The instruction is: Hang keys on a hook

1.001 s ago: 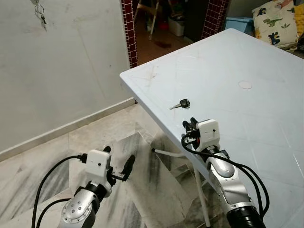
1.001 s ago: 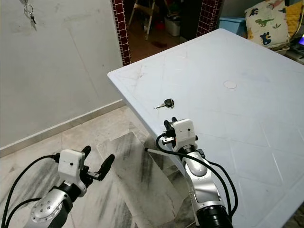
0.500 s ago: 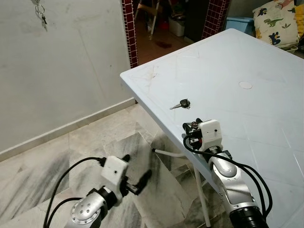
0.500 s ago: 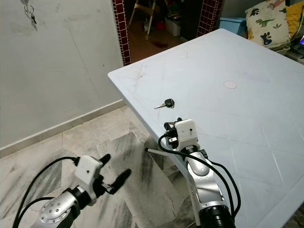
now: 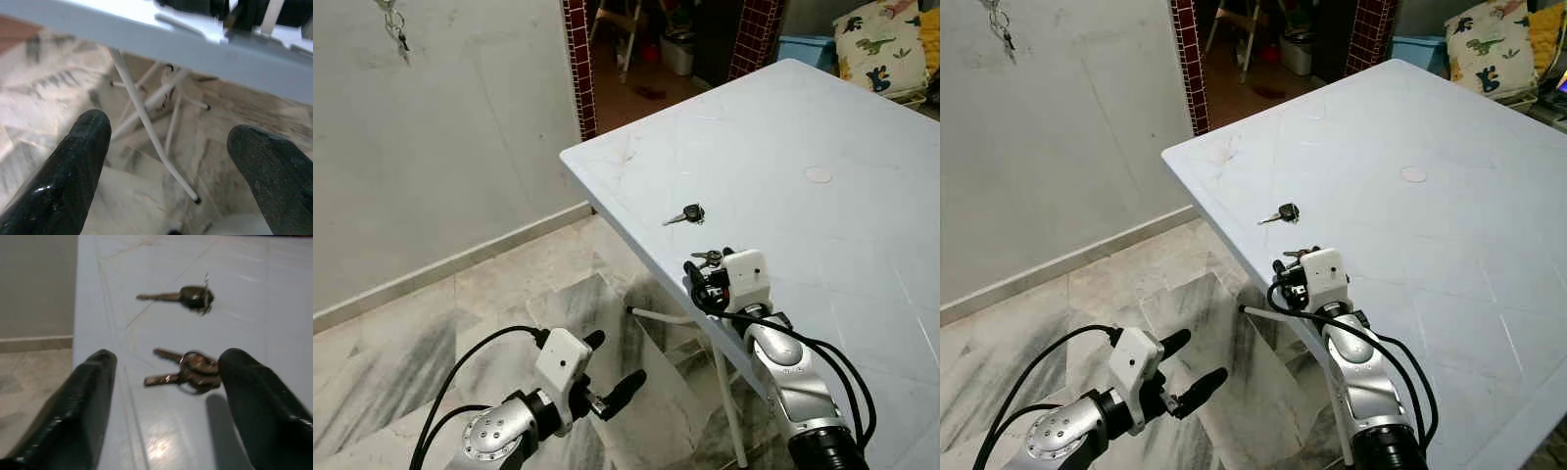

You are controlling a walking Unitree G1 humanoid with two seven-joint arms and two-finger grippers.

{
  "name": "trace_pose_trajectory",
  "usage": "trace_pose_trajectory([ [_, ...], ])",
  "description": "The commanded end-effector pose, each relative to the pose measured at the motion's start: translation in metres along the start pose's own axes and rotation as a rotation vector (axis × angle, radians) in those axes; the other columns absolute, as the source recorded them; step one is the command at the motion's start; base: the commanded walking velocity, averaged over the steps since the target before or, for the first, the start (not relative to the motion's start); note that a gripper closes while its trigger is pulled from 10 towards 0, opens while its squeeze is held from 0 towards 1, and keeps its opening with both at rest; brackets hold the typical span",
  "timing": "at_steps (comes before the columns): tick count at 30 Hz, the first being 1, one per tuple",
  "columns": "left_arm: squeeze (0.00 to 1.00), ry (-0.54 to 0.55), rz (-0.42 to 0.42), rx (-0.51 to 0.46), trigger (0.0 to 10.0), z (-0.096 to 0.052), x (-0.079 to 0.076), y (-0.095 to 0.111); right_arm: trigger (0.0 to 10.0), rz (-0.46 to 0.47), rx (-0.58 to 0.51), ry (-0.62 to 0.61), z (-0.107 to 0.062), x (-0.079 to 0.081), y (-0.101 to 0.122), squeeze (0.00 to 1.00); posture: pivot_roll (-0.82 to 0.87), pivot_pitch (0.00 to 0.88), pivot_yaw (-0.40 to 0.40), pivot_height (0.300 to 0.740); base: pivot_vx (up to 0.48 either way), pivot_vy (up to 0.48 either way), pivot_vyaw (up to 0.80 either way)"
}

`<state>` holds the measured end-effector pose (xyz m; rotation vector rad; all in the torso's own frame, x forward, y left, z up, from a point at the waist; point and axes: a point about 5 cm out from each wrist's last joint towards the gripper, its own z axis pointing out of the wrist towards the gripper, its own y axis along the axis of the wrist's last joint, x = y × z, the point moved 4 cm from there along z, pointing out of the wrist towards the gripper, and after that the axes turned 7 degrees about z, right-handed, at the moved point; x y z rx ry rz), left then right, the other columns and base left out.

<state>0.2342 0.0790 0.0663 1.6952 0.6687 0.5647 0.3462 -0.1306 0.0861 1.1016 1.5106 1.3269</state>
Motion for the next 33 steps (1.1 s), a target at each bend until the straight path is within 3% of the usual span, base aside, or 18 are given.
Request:
trace_pose_trajectory([
  [1, 0.0, 0.011, 0.042, -0.003, 10.0, 0.0, 0.003, 0.001, 10.0, 0.003, 0.009, 0.028, 0.0, 0.006, 0.0, 1.0, 0.03, 0.099, 0.061, 0.74, 0.0, 0.0, 0.0],
  [3, 0.0, 0.017, 0.044, -0.006, 10.0, 0.0, 0.004, 0.001, 10.0, 0.003, 0.021, 0.039, 0.0, 0.008, -0.002, 1.0, 0.03, 0.1, 0.06, 0.74, 0.0, 0.0, 0.0],
  [4, 0.0, 0.017, 0.042, -0.006, 10.0, 0.0, 0.004, 0.001, 10.0, 0.0, 0.03, 0.043, 0.0, 0.009, -0.004, 0.56, 0.03, 0.101, 0.059, 0.74, 0.0, 0.0, 0.0],
  [6, 0.0, 0.016, 0.041, -0.004, 10.0, 0.0, 0.003, -0.001, 10.0, -0.008, 0.046, 0.049, 0.0, 0.011, -0.007, 0.0, 0.03, 0.101, 0.059, 0.74, 0.0, 0.0, 0.0],
  [10, 0.0, 0.016, 0.042, -0.006, 10.0, 0.0, 0.003, -0.002, 10.0, -0.004, 0.047, 0.051, 0.0, 0.011, -0.007, 0.0, 0.03, 0.101, 0.059, 0.74, 0.0, 0.0, 0.0],
  [12, 0.0, 0.018, 0.043, -0.006, 10.0, 0.0, 0.003, -0.002, 2.0, 0.011, 0.05, 0.038, 0.0, 0.009, -0.008, 0.0, 0.03, 0.101, 0.059, 0.74, 0.0, 0.0, 0.0],
  [13, 0.0, 0.019, 0.043, -0.007, 10.0, 0.0, 0.003, -0.002, 1.0, 0.008, 0.051, 0.04, 0.0, 0.009, -0.008, 0.0, 0.03, 0.101, 0.059, 0.74, 0.0, 0.0, 0.0],
  [15, 0.0, 0.019, 0.043, -0.007, 10.0, 0.001, 0.003, -0.002, 1.1, 0.002, 0.055, 0.041, 0.001, 0.009, -0.008, 0.0, 0.03, 0.101, 0.059, 0.74, 0.0, 0.0, 0.0],
  [16, 0.0, 0.019, 0.043, -0.007, 10.0, 0.001, 0.003, -0.003, 3.7, 0.003, 0.058, 0.044, 0.001, 0.01, -0.009, 0.0, 0.03, 0.101, 0.059, 0.74, 0.0, 0.0, 0.0],
  [17, 0.0, 0.02, 0.042, -0.006, 10.0, 0.001, 0.003, -0.003, 4.5, 0.006, 0.06, 0.044, 0.002, 0.01, -0.01, 0.0, 0.03, 0.1, 0.058, 0.74, 0.0, 0.0, 0.0],
  [19, 0.0, 0.02, 0.043, -0.007, 10.0, 0.001, 0.003, -0.003, 4.0, 0.021, 0.062, 0.036, 0.003, 0.01, -0.011, 0.0, 0.03, 0.1, 0.058, 0.74, 0.0, 0.0, 0.0],
  [20, 0.0, 0.021, 0.043, -0.007, 10.0, 0.001, 0.003, -0.003, 4.7, 0.029, 0.061, 0.029, 0.004, 0.01, -0.011, 0.0, 0.03, 0.099, 0.058, 0.74, 0.0, 0.0, 0.0],
  [21, 0.0, 0.021, 0.043, -0.006, 10.0, 0.001, 0.004, -0.003, 6.3, 0.034, 0.06, 0.018, 0.006, 0.009, -0.011, 0.0, 0.03, 0.099, 0.057, 0.74, 0.0, 0.0, 0.0],
  [22, 0.0, 0.021, 0.043, -0.006, 10.0, 0.001, 0.004, -0.003, 6.3, 0.034, 0.06, 0.018, 0.006, 0.009, -0.011, 0.0, 0.03, 0.099, 0.057, 0.74, 0.0, 0.0, 0.0],
  [24, 0.0, 0.024, 0.042, -0.006, 10.0, 0.002, 0.004, -0.004, 7.8, 0.053, 0.054, -0.005, 0.009, 0.007, -0.011, 0.0, 0.04, 0.098, 0.057, 0.74, 0.0, 0.0, 0.0],
  [25, 0.0, 0.025, 0.042, -0.006, 10.0, 0.002, 0.004, -0.004, 9.4, 0.056, 0.055, -0.013, 0.01, 0.006, -0.011, 0.0, 0.04, 0.097, 0.057, 0.74, 0.0, 0.0, 0.0],
  [26, 0.0, 0.026, 0.042, -0.006, 10.0, 0.002, 0.005, -0.004, 10.0, 0.06, 0.055, -0.024, 0.011, 0.005, -0.011, 0.0, 0.04, 0.097, 0.057, 0.74, 0.0, 0.0, 0.0],
  [33, 0.0, 0.033, 0.04, -0.006, 10.0, 0.003, 0.006, -0.005, 10.0, 0.057, 0.054, -0.059, 0.014, -0.001, -0.012, 0.0, 0.04, 0.094, 0.057, 0.74, 0.0, 0.0, 0.0],
])
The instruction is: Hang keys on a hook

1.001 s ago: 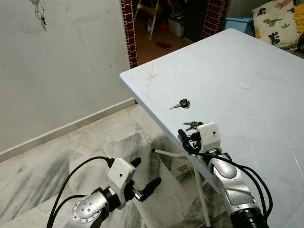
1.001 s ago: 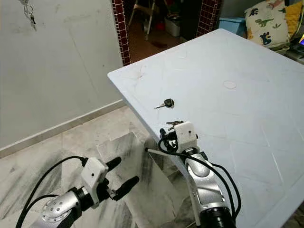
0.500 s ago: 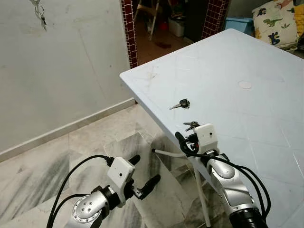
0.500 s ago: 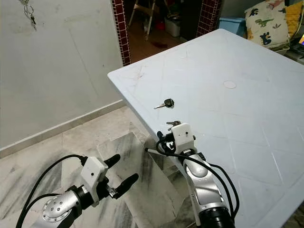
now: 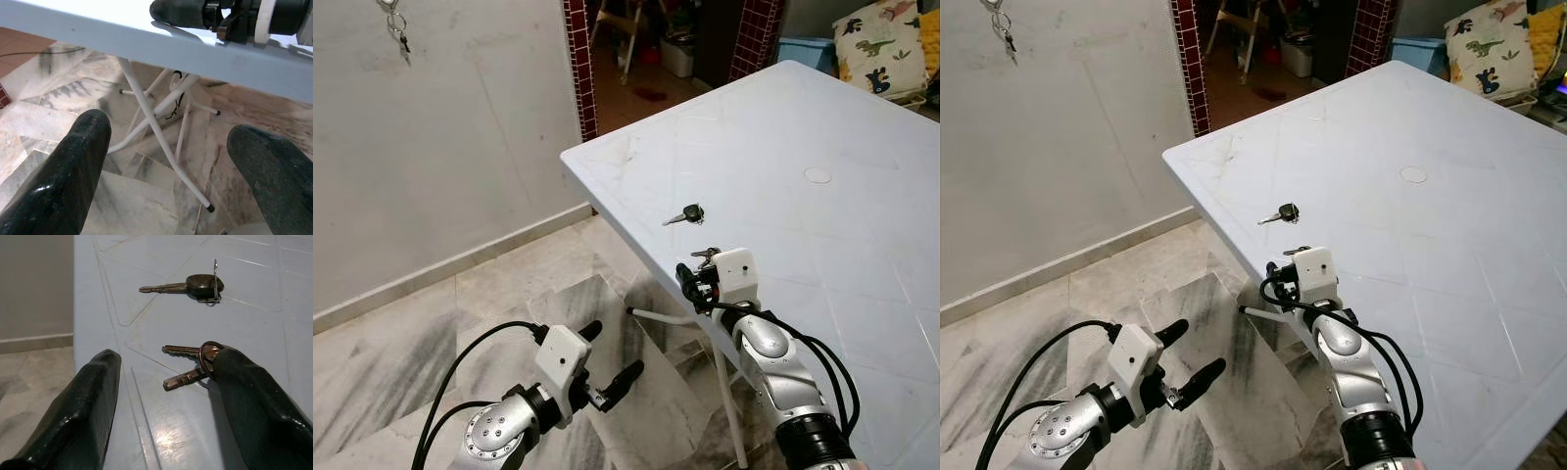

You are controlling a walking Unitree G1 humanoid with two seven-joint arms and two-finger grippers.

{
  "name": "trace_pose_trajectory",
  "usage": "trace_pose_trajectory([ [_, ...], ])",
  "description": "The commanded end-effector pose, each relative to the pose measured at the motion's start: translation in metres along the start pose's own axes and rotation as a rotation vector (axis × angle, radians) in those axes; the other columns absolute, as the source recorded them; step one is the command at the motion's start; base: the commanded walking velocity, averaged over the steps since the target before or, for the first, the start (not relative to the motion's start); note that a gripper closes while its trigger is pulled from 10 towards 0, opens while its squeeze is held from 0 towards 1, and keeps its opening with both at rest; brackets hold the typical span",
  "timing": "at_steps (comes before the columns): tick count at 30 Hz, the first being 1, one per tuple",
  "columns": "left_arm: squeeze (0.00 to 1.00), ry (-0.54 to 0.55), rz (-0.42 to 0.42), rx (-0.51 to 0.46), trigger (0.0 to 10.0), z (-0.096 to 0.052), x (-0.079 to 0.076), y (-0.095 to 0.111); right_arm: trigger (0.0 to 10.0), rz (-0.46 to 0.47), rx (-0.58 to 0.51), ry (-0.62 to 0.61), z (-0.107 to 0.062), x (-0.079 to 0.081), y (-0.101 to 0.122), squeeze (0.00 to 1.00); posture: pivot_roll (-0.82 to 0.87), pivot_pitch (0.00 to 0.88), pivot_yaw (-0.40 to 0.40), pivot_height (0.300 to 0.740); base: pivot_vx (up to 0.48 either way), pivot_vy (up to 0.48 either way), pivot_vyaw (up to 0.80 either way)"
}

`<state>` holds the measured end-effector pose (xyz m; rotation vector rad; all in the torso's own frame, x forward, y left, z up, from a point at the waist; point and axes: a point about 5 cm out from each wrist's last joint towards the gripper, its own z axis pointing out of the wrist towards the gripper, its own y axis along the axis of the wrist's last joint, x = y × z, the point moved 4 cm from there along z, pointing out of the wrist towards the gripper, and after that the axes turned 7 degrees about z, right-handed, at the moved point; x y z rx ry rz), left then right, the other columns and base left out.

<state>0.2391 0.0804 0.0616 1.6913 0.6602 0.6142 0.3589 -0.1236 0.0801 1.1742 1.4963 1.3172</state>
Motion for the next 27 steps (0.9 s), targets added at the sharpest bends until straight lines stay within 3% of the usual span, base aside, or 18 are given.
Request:
trace_pose_trajectory([
  [1, 0.0, 0.004, 0.01, 0.006, 10.0, 0.0, 0.002, -0.001, 10.0, 0.013, 0.024, -0.036, 0.0, -0.006, -0.007, 0.0, 0.04, 0.094, 0.057, 0.74, 0.0, 0.0, 0.0],
  [7, 0.0, 0.002, 0.011, 0.006, 10.0, 0.001, 0.002, -0.002, 9.7, 0.01, 0.013, -0.077, 0.001, -0.014, -0.006, 0.0, 0.04, 0.092, 0.058, 0.74, 0.0, 0.0, 0.0],
  [8, 0.0, 0.001, 0.012, 0.006, 10.0, 0.001, 0.002, -0.002, 5.3, 0.018, 0.019, -0.088, 0.001, -0.015, -0.007, 0.0, 0.04, 0.092, 0.058, 0.74, 0.0, 0.0, 0.0],
  [11, 0.0, 0.001, 0.012, 0.006, 10.0, 0.001, 0.002, -0.002, 1.6, 0.02, 0.024, -0.106, 0.001, -0.018, -0.008, 0.0, 0.04, 0.092, 0.059, 0.74, 0.0, 0.0, 0.0],
  [12, 0.0, 0.001, 0.012, 0.005, 10.0, 0.001, 0.002, -0.002, 1.3, 0.028, 0.021, -0.108, 0.002, -0.018, -0.009, 0.0, 0.04, 0.093, 0.058, 0.74, 0.0, 0.0, 0.0],
  [13, 0.0, 0.002, 0.011, 0.005, 10.0, 0.001, 0.002, -0.002, 0.4, 0.029, 0.02, -0.108, 0.002, -0.018, -0.009, 0.0, 0.04, 0.093, 0.058, 0.74, 0.0, 0.0, 0.0],
  [27, 0.0, 0.002, 0.007, 0.003, 10.0, 0.0, 0.002, -0.002, 0.0, 0.057, 0.02, -0.113, 0.003, -0.018, -0.01, 0.0, 0.04, 0.099, 0.059, 0.74, 0.0, 0.0, 0.0],
])
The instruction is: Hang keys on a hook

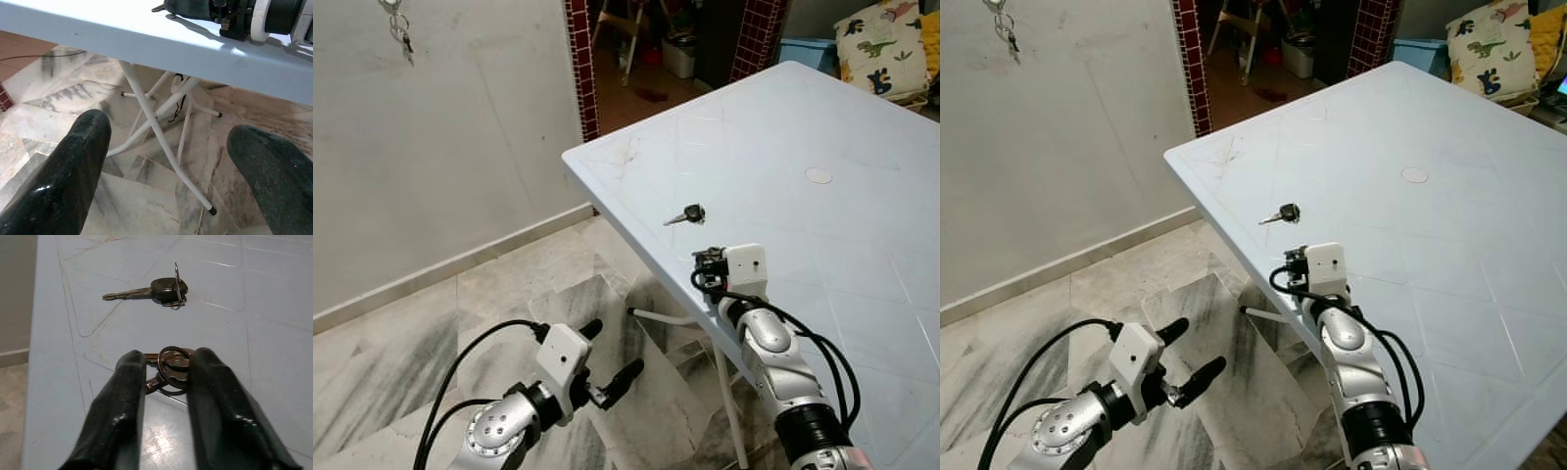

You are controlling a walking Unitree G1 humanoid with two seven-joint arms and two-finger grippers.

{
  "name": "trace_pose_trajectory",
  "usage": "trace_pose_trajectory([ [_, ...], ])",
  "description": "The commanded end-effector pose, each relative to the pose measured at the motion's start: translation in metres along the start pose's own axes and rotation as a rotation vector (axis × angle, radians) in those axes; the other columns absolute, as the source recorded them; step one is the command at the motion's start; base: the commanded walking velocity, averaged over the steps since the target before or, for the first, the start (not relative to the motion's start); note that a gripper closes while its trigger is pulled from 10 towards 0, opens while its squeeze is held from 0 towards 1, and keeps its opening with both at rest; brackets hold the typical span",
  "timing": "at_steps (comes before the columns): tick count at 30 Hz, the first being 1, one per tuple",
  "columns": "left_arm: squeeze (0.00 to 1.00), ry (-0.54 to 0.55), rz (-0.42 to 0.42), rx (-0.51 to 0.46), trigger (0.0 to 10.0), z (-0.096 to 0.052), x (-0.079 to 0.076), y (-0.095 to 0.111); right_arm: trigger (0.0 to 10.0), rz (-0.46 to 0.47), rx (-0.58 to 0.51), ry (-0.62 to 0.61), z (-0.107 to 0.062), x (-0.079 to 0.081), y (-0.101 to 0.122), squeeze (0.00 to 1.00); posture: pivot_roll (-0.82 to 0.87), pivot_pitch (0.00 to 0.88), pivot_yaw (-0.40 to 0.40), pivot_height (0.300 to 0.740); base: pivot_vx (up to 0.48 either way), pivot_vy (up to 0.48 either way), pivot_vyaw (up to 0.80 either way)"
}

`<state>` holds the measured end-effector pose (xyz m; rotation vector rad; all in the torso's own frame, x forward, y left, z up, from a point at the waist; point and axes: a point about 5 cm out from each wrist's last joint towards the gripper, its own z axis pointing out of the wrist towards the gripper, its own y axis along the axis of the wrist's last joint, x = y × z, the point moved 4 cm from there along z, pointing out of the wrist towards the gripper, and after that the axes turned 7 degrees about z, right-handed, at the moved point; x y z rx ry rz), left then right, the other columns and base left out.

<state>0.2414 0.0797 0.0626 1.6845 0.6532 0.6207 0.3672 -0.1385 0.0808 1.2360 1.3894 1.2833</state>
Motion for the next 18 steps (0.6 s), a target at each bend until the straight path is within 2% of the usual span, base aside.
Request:
trace_pose_trajectory([
  [1, 0.0, 0.003, 0.001, 0.012, 10.0, -0.0018, 0.0006, -0.0033, 0.0, 0.023, 0.052, -0.017, -0.0014, -0.0025, -0.0124, 0.0, 0.04, 0.101, 0.059, 0.74, 0.0, 0.0, 0.0],
  [18, 0.0, 0.003, -0.003, 0.012, 10.0, -0.0035, -0.0001, -0.0019, 0.0, 0.033, 0.052, -0.012, -0.0024, -0.001, -0.014, 0.0, 0.04, 0.106, 0.062, 0.74, 0.0, 0.0, 0.0],
])
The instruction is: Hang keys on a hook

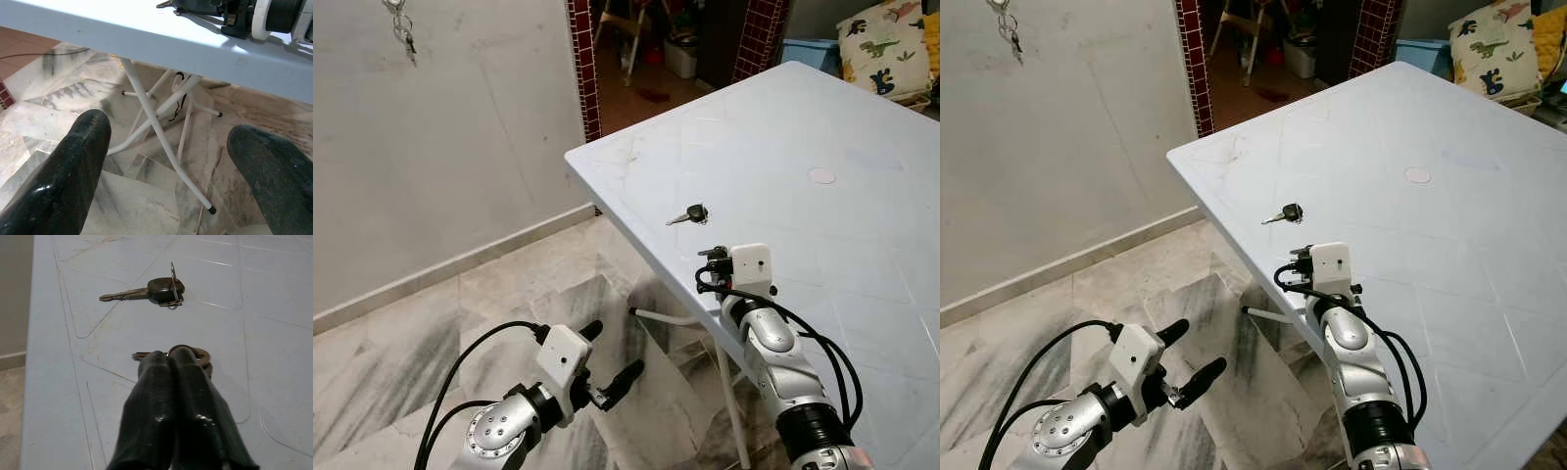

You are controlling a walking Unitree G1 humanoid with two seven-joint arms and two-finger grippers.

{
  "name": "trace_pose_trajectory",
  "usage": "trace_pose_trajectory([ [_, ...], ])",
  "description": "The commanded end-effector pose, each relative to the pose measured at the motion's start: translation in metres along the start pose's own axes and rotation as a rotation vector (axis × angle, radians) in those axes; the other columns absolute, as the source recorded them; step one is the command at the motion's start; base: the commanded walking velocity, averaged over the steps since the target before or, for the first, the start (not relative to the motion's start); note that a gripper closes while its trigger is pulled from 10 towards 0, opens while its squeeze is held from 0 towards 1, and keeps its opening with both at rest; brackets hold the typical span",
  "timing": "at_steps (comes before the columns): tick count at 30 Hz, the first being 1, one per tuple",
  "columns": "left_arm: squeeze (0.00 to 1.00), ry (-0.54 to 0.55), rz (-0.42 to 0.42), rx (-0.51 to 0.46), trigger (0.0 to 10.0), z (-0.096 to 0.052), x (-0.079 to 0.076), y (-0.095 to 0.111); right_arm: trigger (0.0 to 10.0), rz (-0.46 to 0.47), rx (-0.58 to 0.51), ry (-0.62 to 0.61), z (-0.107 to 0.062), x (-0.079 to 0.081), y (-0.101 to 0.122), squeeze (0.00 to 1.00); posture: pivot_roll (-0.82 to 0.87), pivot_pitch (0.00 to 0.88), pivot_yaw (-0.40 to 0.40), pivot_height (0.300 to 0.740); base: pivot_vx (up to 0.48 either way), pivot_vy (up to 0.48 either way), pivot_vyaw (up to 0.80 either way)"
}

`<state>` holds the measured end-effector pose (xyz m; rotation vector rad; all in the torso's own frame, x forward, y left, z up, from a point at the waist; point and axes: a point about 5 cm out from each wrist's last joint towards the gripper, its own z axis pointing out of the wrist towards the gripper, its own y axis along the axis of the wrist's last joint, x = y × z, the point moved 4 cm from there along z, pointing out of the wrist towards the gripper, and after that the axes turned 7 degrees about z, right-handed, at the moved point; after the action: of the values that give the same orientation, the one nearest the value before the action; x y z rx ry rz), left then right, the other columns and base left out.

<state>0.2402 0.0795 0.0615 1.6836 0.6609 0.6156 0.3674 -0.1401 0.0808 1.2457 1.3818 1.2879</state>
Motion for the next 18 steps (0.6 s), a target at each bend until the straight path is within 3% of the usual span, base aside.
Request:
trace_pose_trajectory([
  [1, 0.0, 0.002, 0.005, 0.009, 10.0, -0.003, 0.001, -0.001, 0.0, 0.023, 0.053, -0.008, -0.002, 0.0, -0.014, 0.0, 0.04, 0.106, 0.062, 0.74, 0.0, 0.0, 0.0],
  [11, 0.0, 0.005, 0.004, 0.009, 10.0, -0.003, 0.001, 0.001, 0.0, 0.051, 0.008, -0.012, -0.001, 0.0, -0.004, 0.0, 0.04, 0.106, 0.061, 0.74, 0.0, 0.0, 0.0],
  [18, 0.0, 0.008, 0.003, 0.011, 10.0, -0.003, 0.002, 0.001, 0.0, 0.175, -0.148, 0.051, 0.002, 0.01, 0.038, 0.0, 0.04, 0.106, 0.062, 0.74, 0.0, 0.0, 0.0],
])
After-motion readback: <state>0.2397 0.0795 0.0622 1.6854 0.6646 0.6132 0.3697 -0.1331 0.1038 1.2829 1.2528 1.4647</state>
